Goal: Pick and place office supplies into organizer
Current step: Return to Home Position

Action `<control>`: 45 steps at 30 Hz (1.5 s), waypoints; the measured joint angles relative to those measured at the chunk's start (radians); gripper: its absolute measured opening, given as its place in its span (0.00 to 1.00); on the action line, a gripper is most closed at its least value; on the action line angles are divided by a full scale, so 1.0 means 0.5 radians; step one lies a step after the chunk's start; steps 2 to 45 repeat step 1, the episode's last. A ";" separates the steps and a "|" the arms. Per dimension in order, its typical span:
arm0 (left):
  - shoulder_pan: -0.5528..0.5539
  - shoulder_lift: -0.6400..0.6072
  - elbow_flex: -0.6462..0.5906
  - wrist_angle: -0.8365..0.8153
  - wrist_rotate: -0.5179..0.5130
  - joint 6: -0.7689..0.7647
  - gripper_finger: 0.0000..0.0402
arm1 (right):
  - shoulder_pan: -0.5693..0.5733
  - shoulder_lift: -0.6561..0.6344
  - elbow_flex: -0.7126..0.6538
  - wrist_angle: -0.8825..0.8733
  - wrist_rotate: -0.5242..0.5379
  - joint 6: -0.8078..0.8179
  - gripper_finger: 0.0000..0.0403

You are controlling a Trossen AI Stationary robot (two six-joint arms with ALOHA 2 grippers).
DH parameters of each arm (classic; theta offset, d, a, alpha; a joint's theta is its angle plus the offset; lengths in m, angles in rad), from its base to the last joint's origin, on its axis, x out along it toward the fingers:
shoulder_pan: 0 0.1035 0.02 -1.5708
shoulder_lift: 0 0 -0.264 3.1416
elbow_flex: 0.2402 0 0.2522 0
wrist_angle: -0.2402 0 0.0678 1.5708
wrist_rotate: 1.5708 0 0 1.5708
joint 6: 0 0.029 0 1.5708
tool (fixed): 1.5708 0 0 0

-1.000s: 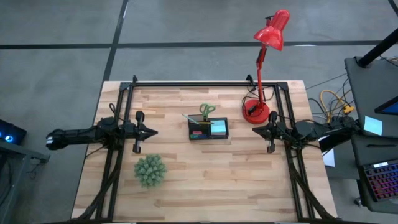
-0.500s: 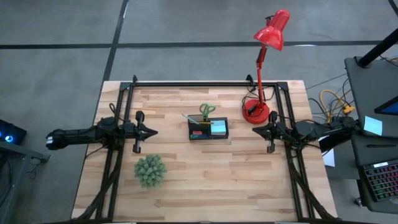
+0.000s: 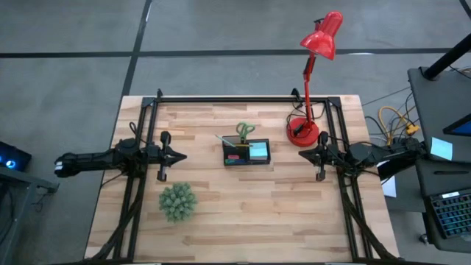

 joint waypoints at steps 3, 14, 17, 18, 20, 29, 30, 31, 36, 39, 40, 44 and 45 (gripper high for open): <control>0.000 0.000 0.000 0.000 0.000 0.000 0.00 | 0.000 0.000 0.000 0.000 0.000 0.000 0.02; 0.000 0.000 0.000 0.000 0.000 0.000 0.00 | 0.000 0.000 0.000 0.000 0.000 0.000 0.02; 0.000 0.000 0.000 0.000 0.000 0.000 0.00 | 0.000 0.000 0.000 0.000 0.000 0.000 0.02; 0.000 0.000 0.000 0.000 0.000 0.000 0.00 | 0.000 0.000 0.000 0.000 0.000 0.000 0.02; 0.000 0.000 0.000 0.000 0.000 0.000 0.00 | 0.000 0.000 0.000 0.000 0.000 0.000 0.02; 0.000 0.000 0.000 0.000 0.000 0.000 0.00 | 0.000 0.000 0.000 0.000 0.000 0.000 0.02; 0.000 0.000 0.000 0.000 0.000 0.000 0.00 | 0.000 0.000 0.000 0.000 0.000 0.000 0.02; 0.000 0.000 0.000 0.000 0.000 0.000 0.00 | 0.000 0.000 0.000 0.000 0.000 0.000 0.02; 0.000 0.000 0.000 0.000 0.000 0.000 0.00 | 0.000 0.000 0.000 0.000 0.000 0.000 0.02; 0.000 0.000 0.000 0.000 0.000 0.000 0.00 | 0.000 0.000 0.000 0.000 0.000 0.000 0.02; 0.000 0.000 0.000 0.000 0.000 0.000 0.00 | 0.000 0.000 0.000 0.000 0.000 0.000 0.02; 0.000 0.000 0.000 0.000 0.000 0.000 0.00 | 0.000 0.000 0.000 0.000 0.000 0.000 0.02; 0.000 0.000 0.000 0.000 0.000 0.000 0.00 | 0.000 0.000 0.000 0.000 0.000 0.000 0.02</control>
